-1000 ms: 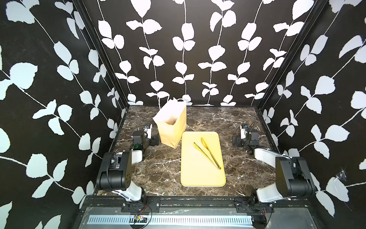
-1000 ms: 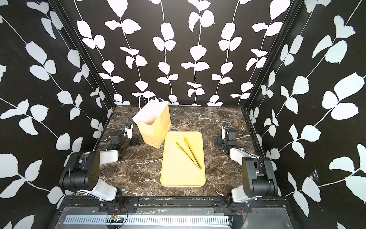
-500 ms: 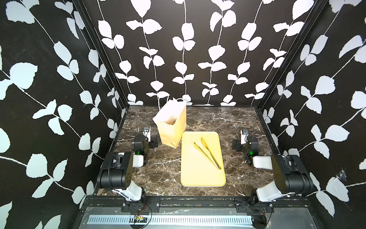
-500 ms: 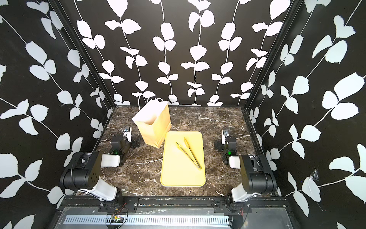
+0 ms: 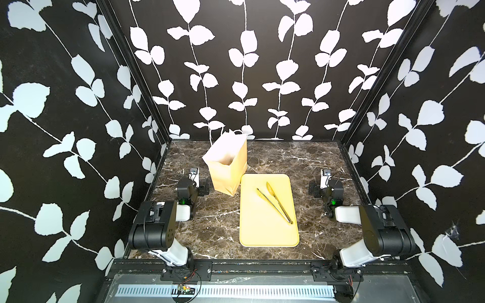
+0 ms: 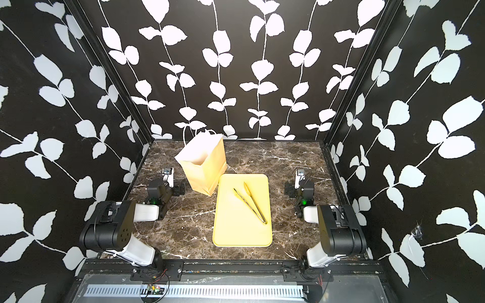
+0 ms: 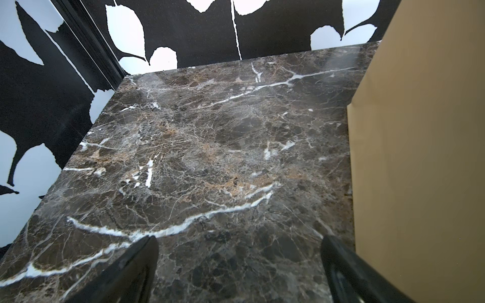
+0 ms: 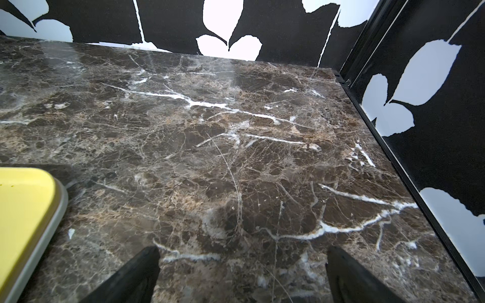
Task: Pack bread into a paper bag
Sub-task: Reset both arms
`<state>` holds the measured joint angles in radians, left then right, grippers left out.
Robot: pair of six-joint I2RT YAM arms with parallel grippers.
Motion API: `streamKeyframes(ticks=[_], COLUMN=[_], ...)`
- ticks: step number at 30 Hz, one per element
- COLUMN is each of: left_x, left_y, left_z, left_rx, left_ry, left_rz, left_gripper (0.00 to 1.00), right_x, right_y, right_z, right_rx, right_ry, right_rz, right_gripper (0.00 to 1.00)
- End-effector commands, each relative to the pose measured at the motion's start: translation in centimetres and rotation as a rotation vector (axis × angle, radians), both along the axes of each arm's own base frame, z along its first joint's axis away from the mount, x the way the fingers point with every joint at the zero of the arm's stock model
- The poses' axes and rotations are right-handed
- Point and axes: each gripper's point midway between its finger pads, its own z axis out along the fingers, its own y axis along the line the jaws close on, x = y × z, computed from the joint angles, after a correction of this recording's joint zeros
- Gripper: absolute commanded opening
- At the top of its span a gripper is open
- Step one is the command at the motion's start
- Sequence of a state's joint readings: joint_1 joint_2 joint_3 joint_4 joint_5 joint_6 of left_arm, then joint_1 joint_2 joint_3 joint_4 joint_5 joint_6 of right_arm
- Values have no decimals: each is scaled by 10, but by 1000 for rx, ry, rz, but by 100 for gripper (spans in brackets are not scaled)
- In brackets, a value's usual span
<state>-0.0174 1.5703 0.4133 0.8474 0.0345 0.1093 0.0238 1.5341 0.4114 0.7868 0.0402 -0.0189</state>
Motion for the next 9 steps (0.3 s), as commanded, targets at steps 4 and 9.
streamKeyframes(ticks=[4, 9], left_x=[3, 2], left_y=[-1, -1], left_z=[11, 11], left_rx=[6, 7], left_ry=[-33, -36], left_rz=[1, 1], left_gripper=[99, 98], right_x=[4, 3], right_y=[-4, -4], right_z=[12, 11], right_rx=[3, 3], right_ry=[-48, -45], right_rz=[-17, -16], right_gripper=[99, 99])
